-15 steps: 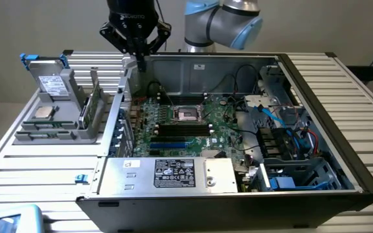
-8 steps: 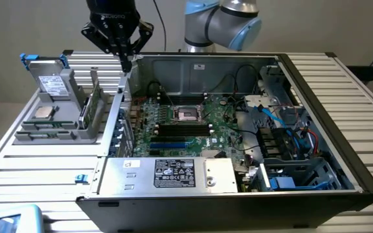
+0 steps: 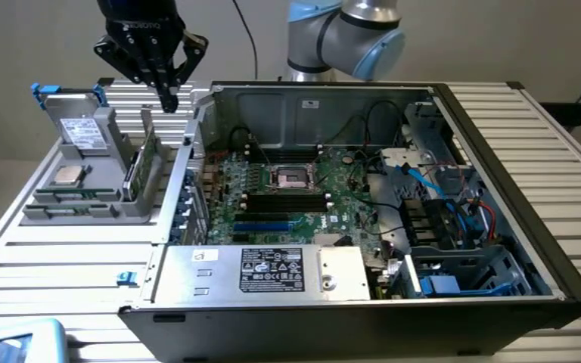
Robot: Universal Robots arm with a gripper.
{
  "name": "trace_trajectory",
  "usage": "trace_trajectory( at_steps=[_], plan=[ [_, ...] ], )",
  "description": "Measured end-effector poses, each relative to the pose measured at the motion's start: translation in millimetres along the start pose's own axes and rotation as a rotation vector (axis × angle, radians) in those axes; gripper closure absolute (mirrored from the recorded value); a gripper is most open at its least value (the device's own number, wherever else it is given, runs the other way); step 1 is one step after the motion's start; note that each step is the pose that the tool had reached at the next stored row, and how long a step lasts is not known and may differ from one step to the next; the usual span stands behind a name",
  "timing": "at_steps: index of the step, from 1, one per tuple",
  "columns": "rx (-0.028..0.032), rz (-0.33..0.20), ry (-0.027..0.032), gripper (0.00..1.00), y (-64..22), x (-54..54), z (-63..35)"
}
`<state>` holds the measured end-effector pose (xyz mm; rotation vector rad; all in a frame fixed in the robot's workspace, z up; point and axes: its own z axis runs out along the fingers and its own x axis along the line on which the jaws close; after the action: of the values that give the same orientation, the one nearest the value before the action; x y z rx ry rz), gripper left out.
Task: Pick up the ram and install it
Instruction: 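Reach for the ram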
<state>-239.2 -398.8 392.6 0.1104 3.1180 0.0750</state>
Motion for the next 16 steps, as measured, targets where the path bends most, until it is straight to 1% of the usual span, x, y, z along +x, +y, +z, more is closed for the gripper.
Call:
trace_trajectory(
  at_steps=[16],
  plan=[
    [0.0001, 0.0, 0.0001, 0.89, -4.0, 71.6, -0.9]
  ],
)
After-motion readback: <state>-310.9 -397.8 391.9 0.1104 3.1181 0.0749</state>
